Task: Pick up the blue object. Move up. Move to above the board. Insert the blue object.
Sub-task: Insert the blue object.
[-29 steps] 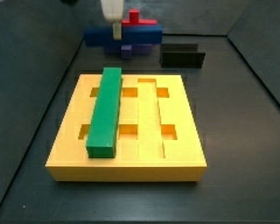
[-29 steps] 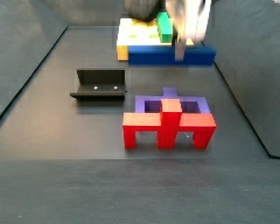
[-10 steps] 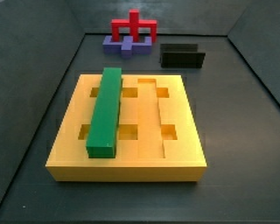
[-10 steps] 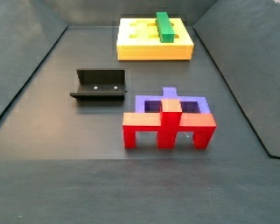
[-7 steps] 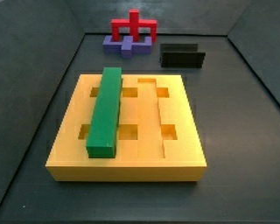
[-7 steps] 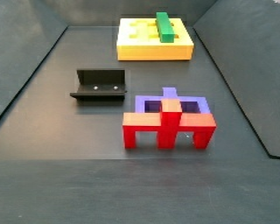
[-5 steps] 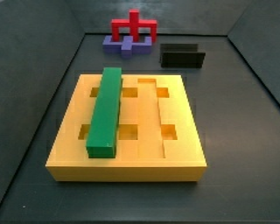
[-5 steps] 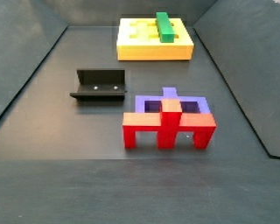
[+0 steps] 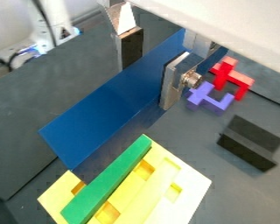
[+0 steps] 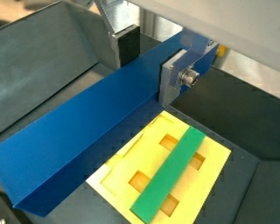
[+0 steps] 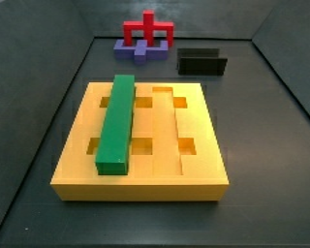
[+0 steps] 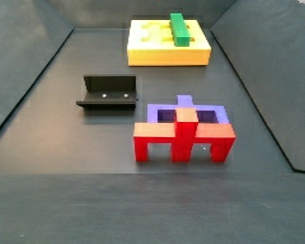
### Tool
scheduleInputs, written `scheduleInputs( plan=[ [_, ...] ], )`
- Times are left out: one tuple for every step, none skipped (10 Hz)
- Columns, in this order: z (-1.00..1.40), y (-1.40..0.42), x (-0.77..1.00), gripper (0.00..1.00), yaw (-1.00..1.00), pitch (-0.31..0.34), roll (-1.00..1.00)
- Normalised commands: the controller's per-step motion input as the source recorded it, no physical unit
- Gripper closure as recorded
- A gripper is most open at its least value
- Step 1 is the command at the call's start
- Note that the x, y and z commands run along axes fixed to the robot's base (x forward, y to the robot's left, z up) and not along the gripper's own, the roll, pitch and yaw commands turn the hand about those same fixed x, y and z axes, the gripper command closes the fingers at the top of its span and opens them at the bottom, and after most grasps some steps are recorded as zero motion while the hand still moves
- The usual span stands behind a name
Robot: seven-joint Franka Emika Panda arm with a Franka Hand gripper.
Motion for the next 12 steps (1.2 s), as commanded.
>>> scheduleInputs(
  plan=[
    [-0.01,0.0,0.04,1.0,0.0,0.0,0.0],
    [-0.15,-0.04,0.0,1.0,0.0,-0.094,-0.09],
    [-0.35,0.0,0.1,1.0,0.0,-0.13,-0.28],
    [-0.43,-0.03,0.06,1.0,0.0,-0.16,-0.31],
    [-0.4,-0.09,0.0,1.0,0.0,-0.183,-0.31],
    [-0.46,-0.03,0.0,1.0,0.0,-0.167,-0.3],
    [-0.5,-0.01,0.0,1.0,0.0,-0.149,-0.29],
    [-0.51,-0.01,0.0,1.0,0.0,-0.146,-0.28],
    [-0.72,-0.14,0.0,1.0,0.0,-0.174,-0.12],
    [-0.85,-0.33,0.01,1.0,0.0,-0.201,0.06],
    [-0.89,-0.33,0.16,1.0,0.0,-0.149,0.11],
    [-0.79,-0.31,0.15,1.0,0.0,-0.143,0.18]
  ],
)
